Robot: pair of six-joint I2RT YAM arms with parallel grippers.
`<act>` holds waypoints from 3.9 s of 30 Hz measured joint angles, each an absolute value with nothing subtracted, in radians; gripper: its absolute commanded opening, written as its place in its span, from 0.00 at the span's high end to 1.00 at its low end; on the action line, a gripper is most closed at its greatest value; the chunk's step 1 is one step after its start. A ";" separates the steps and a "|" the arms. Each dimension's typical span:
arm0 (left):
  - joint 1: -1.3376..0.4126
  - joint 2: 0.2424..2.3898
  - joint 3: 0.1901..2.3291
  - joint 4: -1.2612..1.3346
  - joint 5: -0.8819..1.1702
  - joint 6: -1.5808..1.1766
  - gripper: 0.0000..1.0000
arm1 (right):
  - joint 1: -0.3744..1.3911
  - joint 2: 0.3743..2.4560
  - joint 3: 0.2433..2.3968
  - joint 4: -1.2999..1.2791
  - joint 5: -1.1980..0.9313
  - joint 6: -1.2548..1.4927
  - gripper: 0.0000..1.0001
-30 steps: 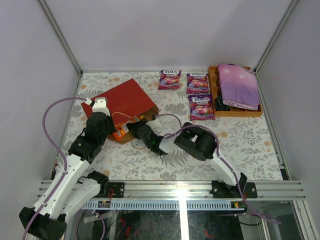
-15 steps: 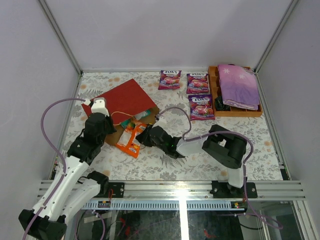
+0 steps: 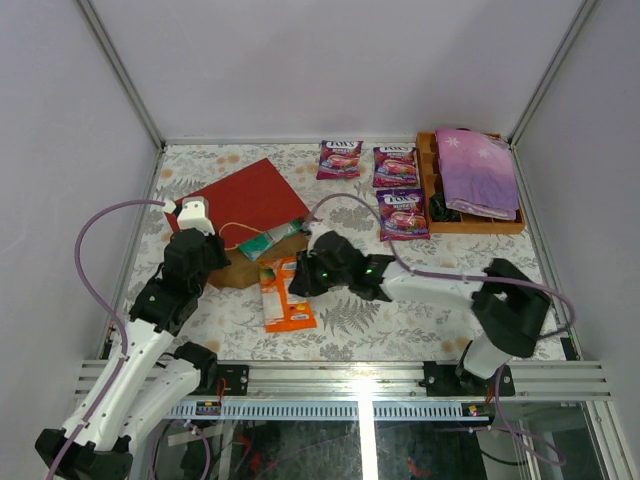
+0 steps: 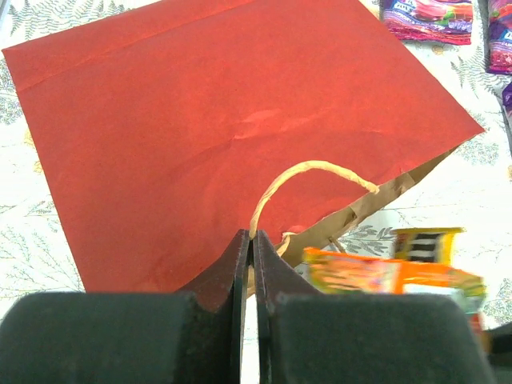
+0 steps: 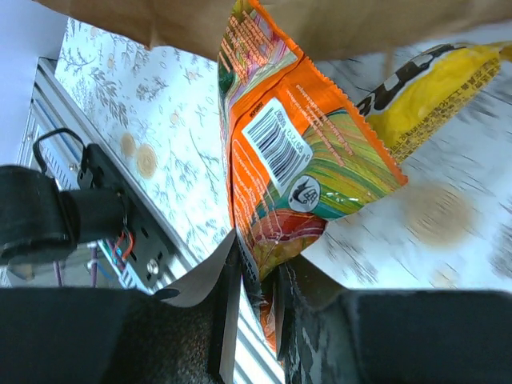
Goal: Take the snacks out of the paper bag
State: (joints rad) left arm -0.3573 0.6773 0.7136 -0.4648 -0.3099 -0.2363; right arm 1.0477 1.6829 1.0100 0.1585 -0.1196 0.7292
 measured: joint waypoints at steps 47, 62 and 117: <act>-0.357 0.675 0.714 -0.465 -0.267 -0.239 1.00 | 0.608 1.134 0.886 -0.205 0.083 0.548 0.18; -0.357 0.687 0.714 -0.465 -0.232 -0.239 1.00 | 0.552 1.691 1.089 -0.191 0.069 0.392 0.41; -0.357 0.712 0.714 -0.465 -0.178 -0.239 1.00 | 0.534 1.843 1.243 -0.307 0.137 0.290 0.60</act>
